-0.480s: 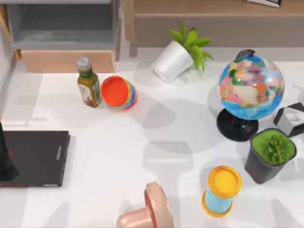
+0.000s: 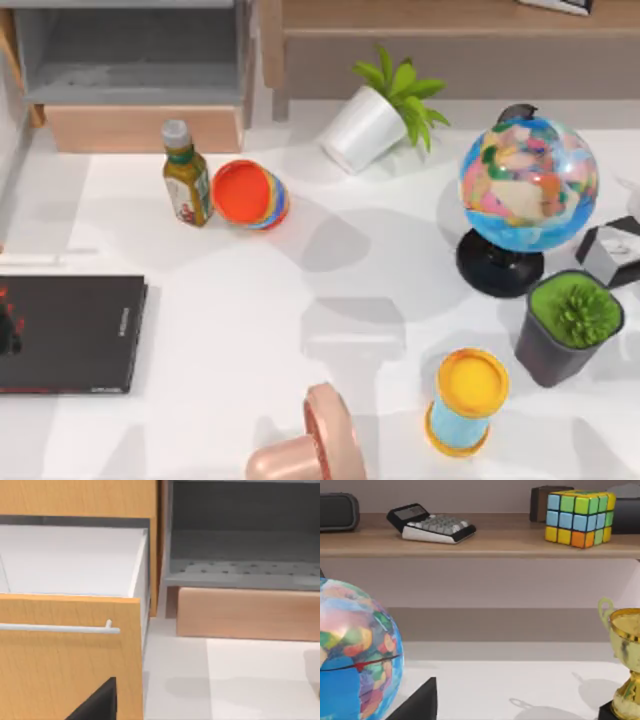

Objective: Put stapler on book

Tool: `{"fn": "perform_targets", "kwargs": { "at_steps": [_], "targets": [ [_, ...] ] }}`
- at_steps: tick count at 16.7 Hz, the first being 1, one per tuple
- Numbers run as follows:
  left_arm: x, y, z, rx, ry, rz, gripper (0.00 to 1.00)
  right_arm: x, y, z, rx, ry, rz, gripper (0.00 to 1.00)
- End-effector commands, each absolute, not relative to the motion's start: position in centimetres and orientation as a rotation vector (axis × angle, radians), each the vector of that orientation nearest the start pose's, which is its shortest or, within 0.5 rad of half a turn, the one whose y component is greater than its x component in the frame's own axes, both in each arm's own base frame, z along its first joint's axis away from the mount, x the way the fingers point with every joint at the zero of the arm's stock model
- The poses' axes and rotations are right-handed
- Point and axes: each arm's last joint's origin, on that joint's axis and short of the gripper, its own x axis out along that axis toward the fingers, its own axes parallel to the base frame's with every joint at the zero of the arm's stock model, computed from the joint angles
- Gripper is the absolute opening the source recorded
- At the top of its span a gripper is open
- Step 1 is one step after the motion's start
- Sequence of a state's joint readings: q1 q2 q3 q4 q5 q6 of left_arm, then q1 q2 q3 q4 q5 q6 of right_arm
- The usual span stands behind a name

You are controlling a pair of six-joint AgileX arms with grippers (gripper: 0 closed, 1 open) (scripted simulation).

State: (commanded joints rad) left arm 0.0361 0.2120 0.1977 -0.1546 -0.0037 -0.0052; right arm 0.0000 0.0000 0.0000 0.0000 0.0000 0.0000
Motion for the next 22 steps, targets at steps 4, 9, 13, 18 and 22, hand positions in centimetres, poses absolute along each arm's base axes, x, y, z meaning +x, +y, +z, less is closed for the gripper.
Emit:
{"fn": "perform_targets", "kwargs": {
  "at_steps": [4, 9, 13, 18, 22],
  "targets": [
    [14.0, 1.3, 25.2, -0.037, 0.396, 0.106, 1.0, 10.6, -0.1, 16.0, 0.0, 0.0, 0.0, 1.0],
    [24.0, 4.8, 30.8, -0.12, 0.756, 0.213, 1.0, 10.6, -0.1, 16.0, 0.0, 0.0, 0.0, 1.0],
    [32.8, 9.3, 31.1, -0.201, 1.008, 0.302, 1.0, 10.6, -0.1, 16.0, 0.0, 0.0, 0.0, 1.0],
    [42.0, 14.1, 26.8, -0.249, 1.247, 0.336, 1.0, 10.6, -0.1, 16.0, 0.0, 0.0, 0.0, 1.0],
    [46.2, 15.9, 23.2, -0.241, 1.339, 0.307, 1.0, 10.6, -0.1, 16.0, 0.0, 0.0, 0.0, 1.0]
  ]
}}
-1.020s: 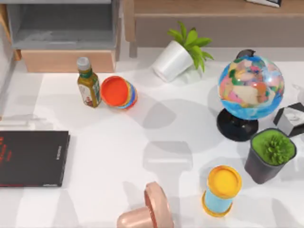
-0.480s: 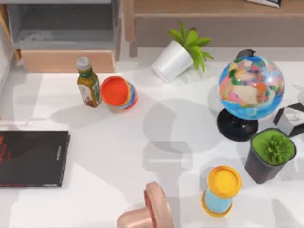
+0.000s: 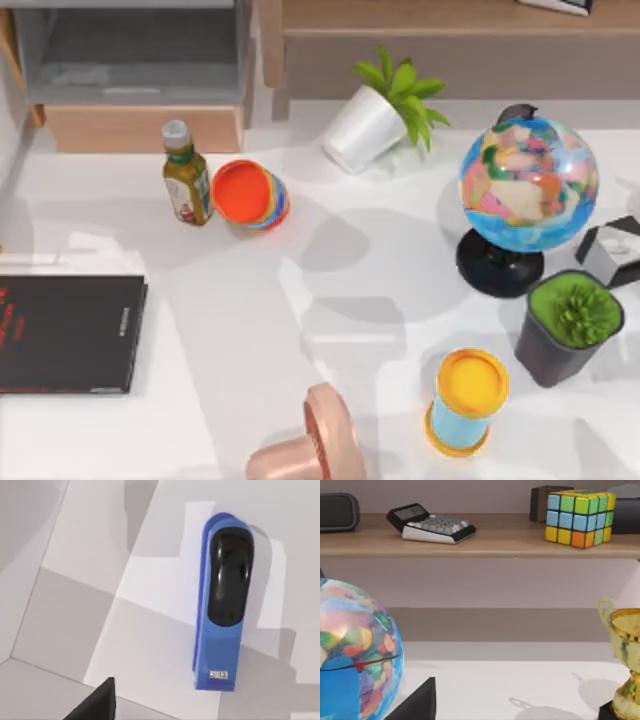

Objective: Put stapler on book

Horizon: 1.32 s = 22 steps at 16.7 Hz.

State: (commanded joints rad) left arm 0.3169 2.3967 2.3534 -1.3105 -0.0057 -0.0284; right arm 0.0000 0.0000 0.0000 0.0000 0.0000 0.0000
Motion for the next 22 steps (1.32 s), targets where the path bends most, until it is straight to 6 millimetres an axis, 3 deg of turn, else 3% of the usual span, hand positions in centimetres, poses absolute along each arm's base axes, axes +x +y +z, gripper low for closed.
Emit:
{"fn": "perform_targets", "kwargs": {
  "at_steps": [4, 7, 13, 19, 22],
  "targets": [
    [48.2, 16.7, 19.6, -0.234, 1.421, 0.273, 1.0, 10.6, -0.1, 16.0, 0.0, 0.0, 0.0, 1.0],
    [48.7, 16.7, 18.1, -0.232, 1.456, 0.259, 1.0, 10.6, -0.1, 16.0, 0.0, 0.0, 0.0, 1.0],
    [48.8, 16.6, 18.0, -0.23, 1.459, 0.258, 1.0, 10.6, -0.1, 16.0, 0.0, 0.0, 0.0, 1.0],
    [47.8, 16.3, 20.4, -0.229, 1.458, 0.259, 1.0, 10.6, -0.1, 16.0, 0.0, 0.0, 0.0, 1.0],
    [47.7, 16.4, 20.1, -0.229, 1.459, 0.259, 1.0, 10.6, -0.1, 16.0, 0.0, 0.0, 0.0, 1.0]
  ]
}}
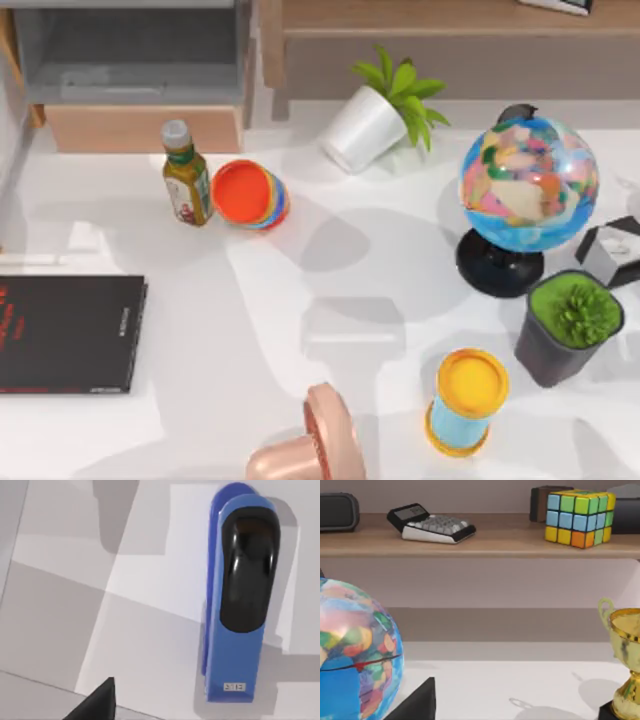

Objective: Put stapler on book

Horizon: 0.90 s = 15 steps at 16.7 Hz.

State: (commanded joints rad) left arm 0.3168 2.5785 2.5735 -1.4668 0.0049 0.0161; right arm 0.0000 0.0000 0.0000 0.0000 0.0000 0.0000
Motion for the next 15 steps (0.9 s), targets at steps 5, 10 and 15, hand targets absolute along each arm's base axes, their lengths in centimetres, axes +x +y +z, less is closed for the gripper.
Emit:
{"fn": "perform_targets", "kwargs": {
  "at_steps": [5, 10, 15],
  "targets": [
    [48.1, 17.4, 17.0, -0.235, 1.457, 0.267, 1.0, 10.6, -0.1, 16.0, 0.0, 0.0, 0.0, 1.0],
    [49.1, 17.0, 13.4, -0.232, 1.454, 0.26, 1.0, 10.6, -0.1, 16.0, 0.0, 0.0, 0.0, 1.0],
    [49.2, 16.9, 13.1, -0.232, 1.458, 0.259, 1.0, 10.6, -0.1, 16.0, 0.0, 0.0, 0.0, 1.0]
  ]
}}
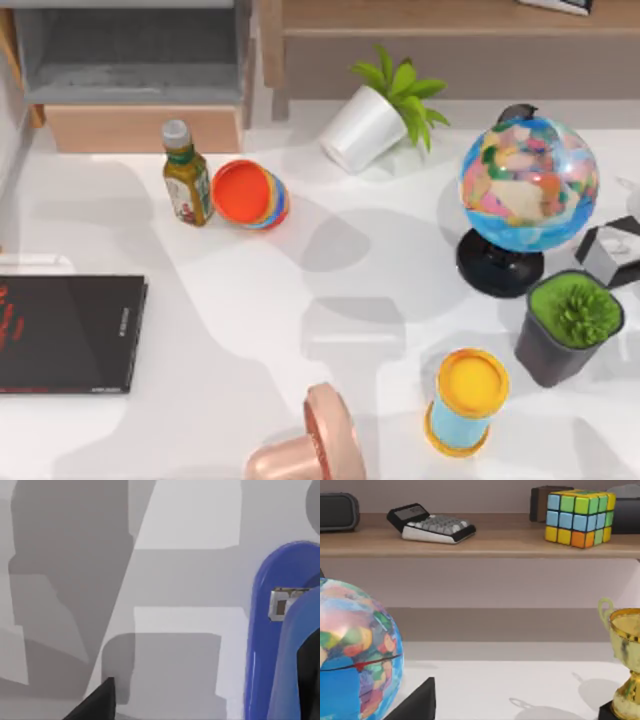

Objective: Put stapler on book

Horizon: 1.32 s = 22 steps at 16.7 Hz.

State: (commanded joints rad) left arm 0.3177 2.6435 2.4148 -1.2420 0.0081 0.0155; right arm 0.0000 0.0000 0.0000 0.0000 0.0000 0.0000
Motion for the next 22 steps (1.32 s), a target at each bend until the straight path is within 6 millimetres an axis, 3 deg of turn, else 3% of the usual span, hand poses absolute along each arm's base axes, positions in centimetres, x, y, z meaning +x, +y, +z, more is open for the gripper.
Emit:
{"fn": "perform_targets", "kwargs": {
  "at_steps": [13, 22],
  "targets": [
    [49.17, 16.91, 13.05, -0.232, 1.458, 0.259, 0.02, 10.57, -0.12, 16.0, 0.0, 0.0, 0.0, 1.0],
    [49.13, 17.01, 13.18, -0.232, 1.455, 0.26, 0.0, 10.57, -0.12, 16.0, 0.0, 0.0, 0.0, 1.0]
  ]
}}
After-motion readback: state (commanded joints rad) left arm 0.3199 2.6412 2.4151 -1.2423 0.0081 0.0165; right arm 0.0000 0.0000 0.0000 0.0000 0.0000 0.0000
